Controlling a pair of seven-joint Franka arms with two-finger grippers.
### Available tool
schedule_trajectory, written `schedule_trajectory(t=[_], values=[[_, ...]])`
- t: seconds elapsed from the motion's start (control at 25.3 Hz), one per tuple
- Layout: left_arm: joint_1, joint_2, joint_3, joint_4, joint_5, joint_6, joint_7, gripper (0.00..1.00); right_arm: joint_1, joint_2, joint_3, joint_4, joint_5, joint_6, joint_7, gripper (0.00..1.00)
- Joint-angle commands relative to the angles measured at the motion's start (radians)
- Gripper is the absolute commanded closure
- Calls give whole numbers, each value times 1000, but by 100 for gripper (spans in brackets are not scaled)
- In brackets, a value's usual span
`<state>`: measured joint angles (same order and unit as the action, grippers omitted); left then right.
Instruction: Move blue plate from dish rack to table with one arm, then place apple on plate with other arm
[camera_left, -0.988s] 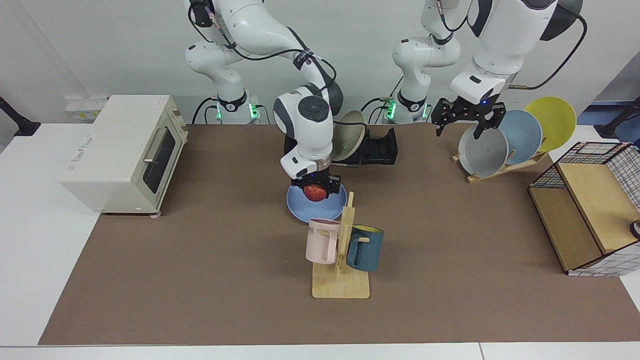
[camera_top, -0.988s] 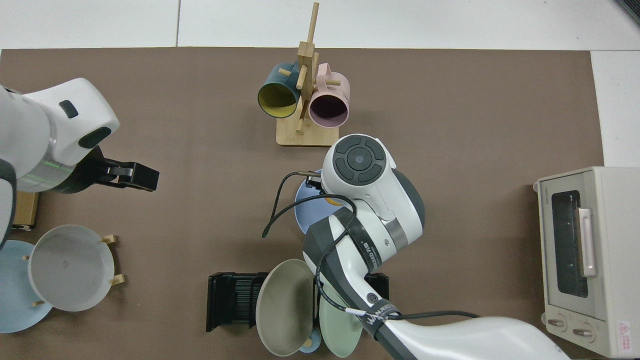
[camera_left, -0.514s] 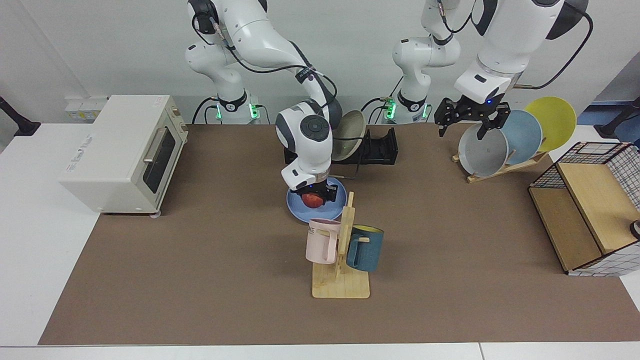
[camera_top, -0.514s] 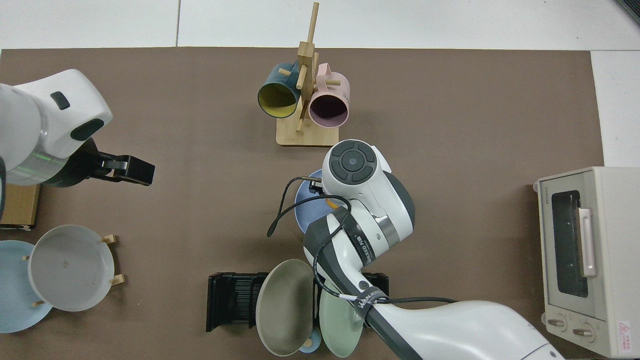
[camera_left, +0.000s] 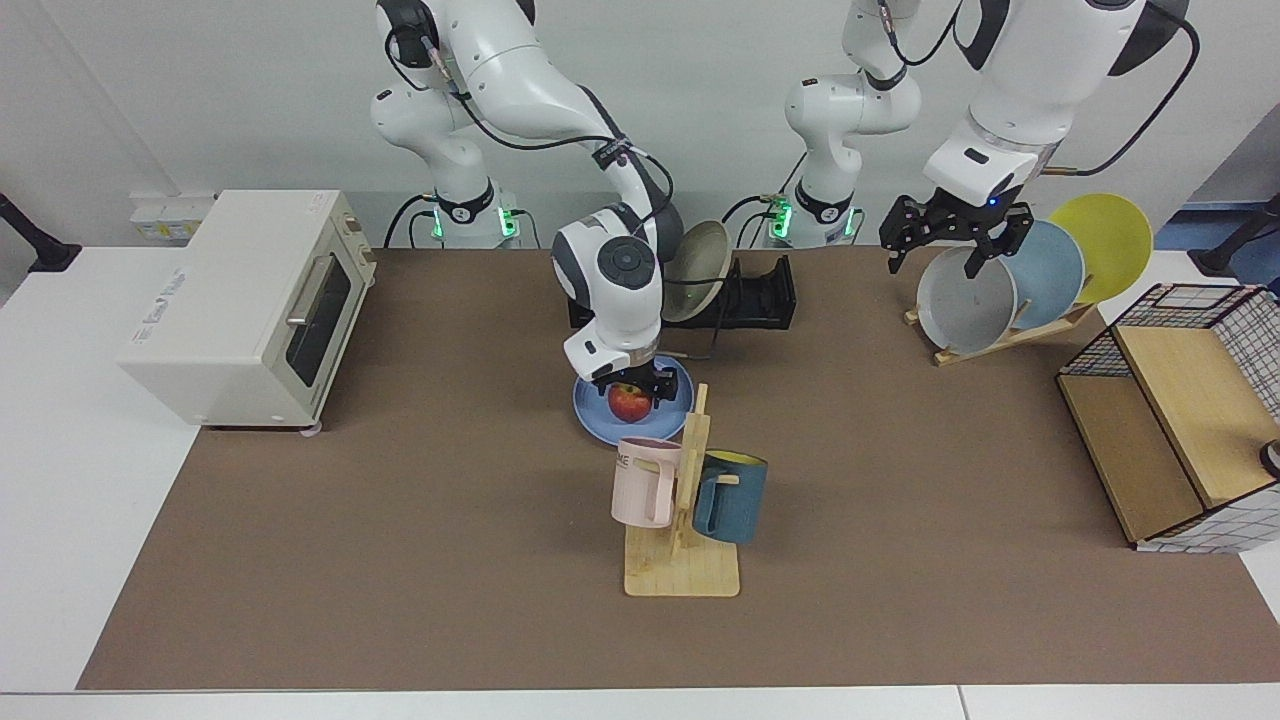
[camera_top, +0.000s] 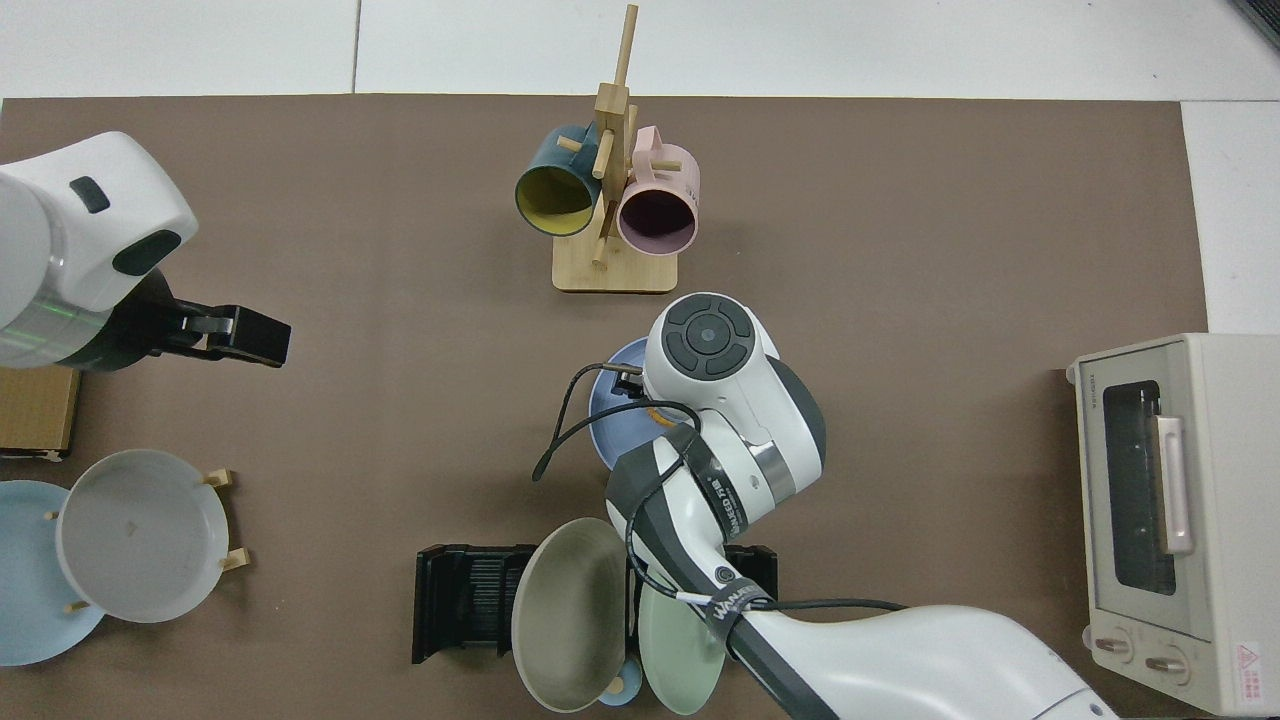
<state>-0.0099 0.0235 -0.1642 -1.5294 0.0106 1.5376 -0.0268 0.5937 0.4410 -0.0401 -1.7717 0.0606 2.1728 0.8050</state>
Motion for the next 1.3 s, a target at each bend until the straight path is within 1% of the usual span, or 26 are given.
schedule_trajectory(t=[0.0, 0.2, 0.28, 0.4, 0.59, 0.67, 0.91, 1.11, 1.26], values=[[2, -2, 0, 15, 3, -22, 4, 0, 0, -50, -9, 34, 5, -77, 26, 0], [5, -2, 0, 15, 3, -22, 4, 0, -11, -119, -23, 54, -1, -139, -1, 0], [8, -2, 0, 15, 3, -22, 4, 0, -35, -151, -32, 54, -1, -148, -52, 0], [11, -2, 0, 15, 3, -22, 4, 0, -87, -191, -33, 52, -7, -149, -162, 0], [30, -2, 0, 15, 3, -22, 4, 0, -201, -231, -32, 49, -12, -149, -386, 0], [44, -2, 0, 15, 3, -22, 4, 0, -242, -238, -32, 47, -13, -149, -467, 0], [57, -2, 0, 15, 3, -22, 4, 0, -374, -264, -32, 37, -16, -157, -694, 0], [59, -2, 0, 15, 3, -22, 4, 0, -463, -301, -30, 35, -47, -186, -791, 0], [59, -2, 0, 15, 3, -22, 4, 0, -491, -346, -30, 37, -50, -237, -825, 0]])
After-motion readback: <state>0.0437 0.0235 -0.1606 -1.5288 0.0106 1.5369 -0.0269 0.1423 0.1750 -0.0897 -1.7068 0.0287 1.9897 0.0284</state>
